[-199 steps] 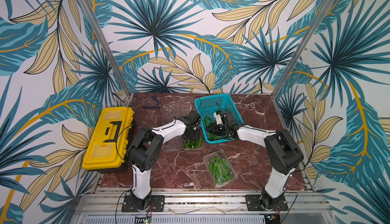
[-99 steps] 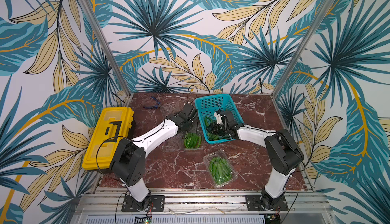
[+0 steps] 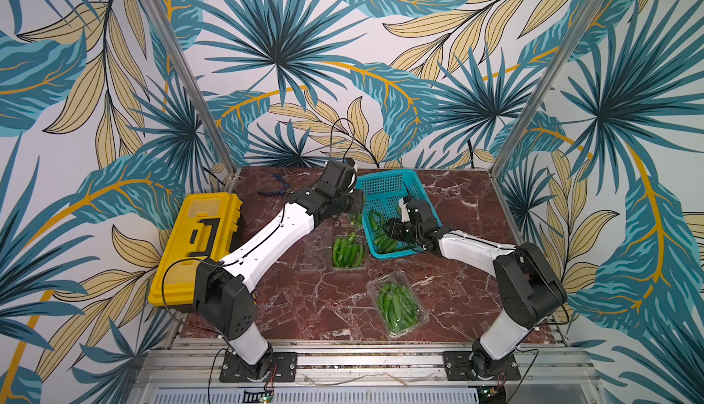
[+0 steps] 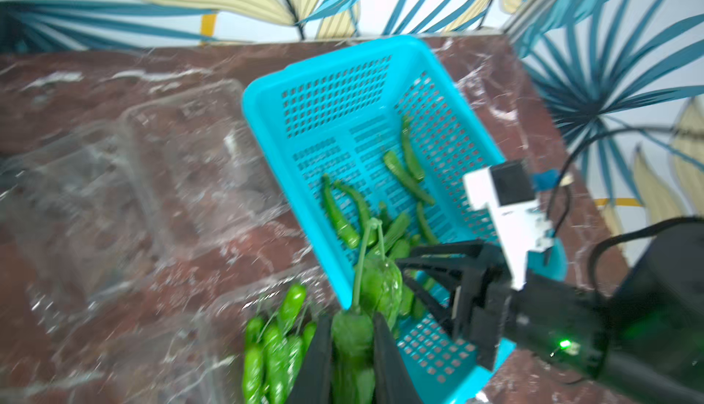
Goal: Take small green peppers out of containers
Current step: Place the green pepper in the basket.
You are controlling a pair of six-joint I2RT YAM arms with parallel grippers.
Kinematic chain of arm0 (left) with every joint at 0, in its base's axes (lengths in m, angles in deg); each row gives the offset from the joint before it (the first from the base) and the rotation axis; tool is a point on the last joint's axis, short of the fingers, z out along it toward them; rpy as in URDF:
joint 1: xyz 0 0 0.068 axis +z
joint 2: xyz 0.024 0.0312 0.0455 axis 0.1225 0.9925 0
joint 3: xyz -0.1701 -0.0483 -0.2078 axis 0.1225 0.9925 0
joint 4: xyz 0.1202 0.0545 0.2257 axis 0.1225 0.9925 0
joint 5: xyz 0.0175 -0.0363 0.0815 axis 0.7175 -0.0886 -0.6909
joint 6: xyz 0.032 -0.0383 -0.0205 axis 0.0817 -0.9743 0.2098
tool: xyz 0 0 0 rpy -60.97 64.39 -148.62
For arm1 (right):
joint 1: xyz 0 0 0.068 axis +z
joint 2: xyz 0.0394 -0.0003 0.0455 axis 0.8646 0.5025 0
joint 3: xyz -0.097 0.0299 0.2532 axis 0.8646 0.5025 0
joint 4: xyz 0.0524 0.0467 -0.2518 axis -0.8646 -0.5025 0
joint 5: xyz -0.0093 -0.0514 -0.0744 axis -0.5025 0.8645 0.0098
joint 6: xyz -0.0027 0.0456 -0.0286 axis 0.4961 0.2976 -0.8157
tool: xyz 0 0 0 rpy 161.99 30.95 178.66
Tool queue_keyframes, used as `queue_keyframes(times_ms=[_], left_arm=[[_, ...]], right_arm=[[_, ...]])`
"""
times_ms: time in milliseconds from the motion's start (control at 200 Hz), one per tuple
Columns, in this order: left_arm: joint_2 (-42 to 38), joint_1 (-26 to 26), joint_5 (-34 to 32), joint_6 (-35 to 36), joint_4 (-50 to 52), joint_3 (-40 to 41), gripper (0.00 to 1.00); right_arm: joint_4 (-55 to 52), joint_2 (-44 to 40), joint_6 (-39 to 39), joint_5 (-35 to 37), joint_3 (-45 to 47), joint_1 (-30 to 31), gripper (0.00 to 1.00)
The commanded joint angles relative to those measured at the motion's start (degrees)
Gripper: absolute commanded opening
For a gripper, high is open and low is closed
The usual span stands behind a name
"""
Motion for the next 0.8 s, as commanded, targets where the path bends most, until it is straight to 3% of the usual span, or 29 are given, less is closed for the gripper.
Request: queue_keyframes(times_ms=[0, 125, 230, 376, 576, 701, 796], left_arm=[[6.88, -0.25, 6.4, 0.07, -3.47, -5.89, 0.0], [15.58, -1.12, 8.54, -0.27, -5.1, -13.55, 0.0], [21.83, -1.53, 10.29, -0.94, -5.32, -19.78, 0.1], [27.47, -1.88, 11.13, -1.34, -5.32, -25.22, 0.16], [30.57, -1.96, 11.93, -2.35, -5.31, -25.3, 0.19], [31.16, -2.05, 12.49, -2.57, -5.32, -24.61, 0.39], [31.3, -2.05, 12.51, -2.57, -5.32, -24.3, 0.43]], right_arm=[[0.66, -2.04, 0.37, 2.37, 1.81, -0.36, 0.39], [0.41, -3.34, 0.2, 2.7, 3.08, -0.44, 0.39], [-0.08, -3.93, 0.02, 2.98, 3.74, -0.42, 0.39], [-0.09, -4.7, 0.14, 3.62, 4.71, -0.55, 0.39], [-0.23, -4.73, 0.26, 3.59, 5.25, -0.61, 0.39], [-0.09, -4.56, 0.52, 3.53, 5.34, -0.59, 0.39], [-0.09, -4.51, 0.5, 3.41, 5.21, -0.59, 0.39]])
